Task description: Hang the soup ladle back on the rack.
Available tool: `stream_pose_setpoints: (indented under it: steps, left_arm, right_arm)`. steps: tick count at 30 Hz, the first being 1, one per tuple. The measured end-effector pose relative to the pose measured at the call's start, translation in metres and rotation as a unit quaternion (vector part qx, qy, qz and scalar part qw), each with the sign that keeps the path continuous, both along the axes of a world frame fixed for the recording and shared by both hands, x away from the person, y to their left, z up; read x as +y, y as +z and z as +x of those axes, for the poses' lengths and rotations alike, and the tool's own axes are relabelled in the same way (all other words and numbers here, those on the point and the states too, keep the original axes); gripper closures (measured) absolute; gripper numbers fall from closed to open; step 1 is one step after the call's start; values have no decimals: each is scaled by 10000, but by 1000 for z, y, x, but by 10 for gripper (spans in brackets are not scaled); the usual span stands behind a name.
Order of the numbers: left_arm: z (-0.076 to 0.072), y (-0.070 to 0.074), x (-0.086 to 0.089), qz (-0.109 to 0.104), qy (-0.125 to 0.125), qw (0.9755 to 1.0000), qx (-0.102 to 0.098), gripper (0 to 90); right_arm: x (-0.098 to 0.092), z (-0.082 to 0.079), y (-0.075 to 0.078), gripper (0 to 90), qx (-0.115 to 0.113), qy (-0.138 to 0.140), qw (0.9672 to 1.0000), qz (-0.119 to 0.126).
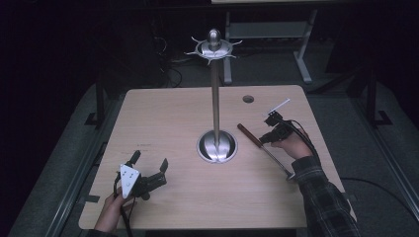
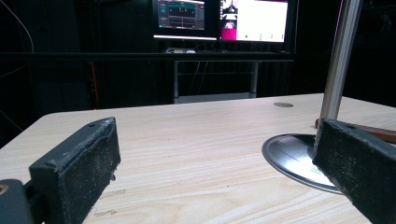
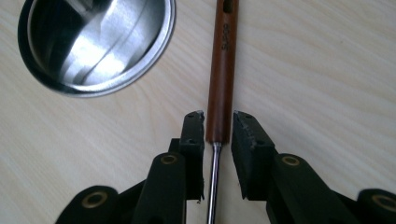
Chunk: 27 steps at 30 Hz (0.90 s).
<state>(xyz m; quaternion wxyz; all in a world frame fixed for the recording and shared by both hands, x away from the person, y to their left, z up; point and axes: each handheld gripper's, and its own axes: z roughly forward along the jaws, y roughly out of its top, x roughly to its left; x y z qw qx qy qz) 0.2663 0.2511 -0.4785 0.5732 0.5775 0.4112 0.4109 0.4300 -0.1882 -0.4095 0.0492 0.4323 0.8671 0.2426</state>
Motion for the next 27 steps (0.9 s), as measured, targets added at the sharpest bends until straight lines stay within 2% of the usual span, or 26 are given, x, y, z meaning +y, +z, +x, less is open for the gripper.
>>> stream_pose_setpoints:
  steps: [2, 6, 13, 20, 27]
  left_arm:
    - [0, 0, 0, 7, -4, 10000, -8, 2]
    - [0, 0, 0, 5, -13, 10000, -6, 2]
    - [0, 0, 0, -3, -25, 10000, -6, 2]
    - [0, 0, 0, 6, -22, 10000, -3, 2]
    - [0, 0, 0, 0, -25, 10000, -6, 2]
  right_arm:
    - [5, 5, 0, 713, 41, 3, 9999, -95]
    - [13, 15, 1, 691, 31, -3, 10000, -65]
    - [28, 28, -9, 661, 192, 55, 9993, -318]
    - [34, 29, -26, 658, 399, 108, 9964, -735]
    - [35, 29, -31, 672, 445, 79, 9955, -838]
